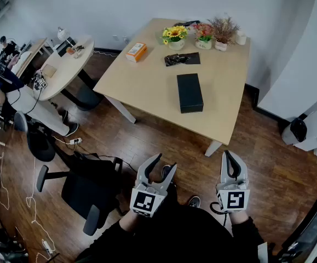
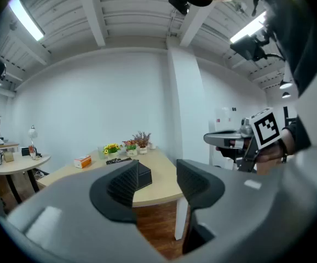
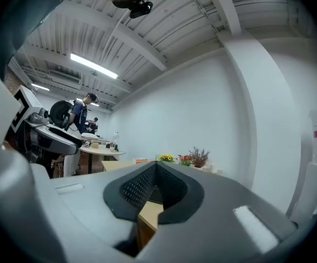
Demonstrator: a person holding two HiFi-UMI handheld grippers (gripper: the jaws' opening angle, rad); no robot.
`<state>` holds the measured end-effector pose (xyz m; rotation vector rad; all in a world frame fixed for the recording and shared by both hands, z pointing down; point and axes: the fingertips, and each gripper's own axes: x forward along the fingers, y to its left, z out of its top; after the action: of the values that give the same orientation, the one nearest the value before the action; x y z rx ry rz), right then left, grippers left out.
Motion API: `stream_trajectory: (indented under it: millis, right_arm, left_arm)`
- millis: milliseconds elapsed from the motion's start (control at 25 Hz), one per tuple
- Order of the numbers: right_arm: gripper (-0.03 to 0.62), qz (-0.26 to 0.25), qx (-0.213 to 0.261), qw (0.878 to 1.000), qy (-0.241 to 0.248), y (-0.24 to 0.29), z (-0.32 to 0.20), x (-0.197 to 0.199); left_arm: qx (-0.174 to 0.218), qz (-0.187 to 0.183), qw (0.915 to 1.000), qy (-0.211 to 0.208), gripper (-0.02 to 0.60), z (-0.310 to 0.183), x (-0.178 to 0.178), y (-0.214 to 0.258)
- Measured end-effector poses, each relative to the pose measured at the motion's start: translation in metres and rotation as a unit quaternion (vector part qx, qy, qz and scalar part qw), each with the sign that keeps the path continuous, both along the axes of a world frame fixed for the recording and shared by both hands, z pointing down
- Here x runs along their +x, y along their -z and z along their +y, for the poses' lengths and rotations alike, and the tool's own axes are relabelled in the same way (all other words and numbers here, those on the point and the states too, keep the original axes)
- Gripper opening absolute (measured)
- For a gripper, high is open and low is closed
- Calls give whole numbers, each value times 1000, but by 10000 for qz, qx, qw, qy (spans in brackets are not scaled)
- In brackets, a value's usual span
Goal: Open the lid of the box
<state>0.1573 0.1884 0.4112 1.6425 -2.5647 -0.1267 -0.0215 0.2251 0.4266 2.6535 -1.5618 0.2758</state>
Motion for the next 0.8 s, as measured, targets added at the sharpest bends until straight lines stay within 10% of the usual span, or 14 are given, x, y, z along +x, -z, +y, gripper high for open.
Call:
stream_trajectory:
  millis: [480,800]
  right_arm:
    - [0,193,-349,9977,-540,-4,-170,-43]
    - [0,771,-1342,9878,-149,-107,-244,-73]
  left_arm:
    - [-551,-391,9947,-779,221,-194,-38,-83]
    - [-1606,-850,9727,-1444,221,-267,-26,-168]
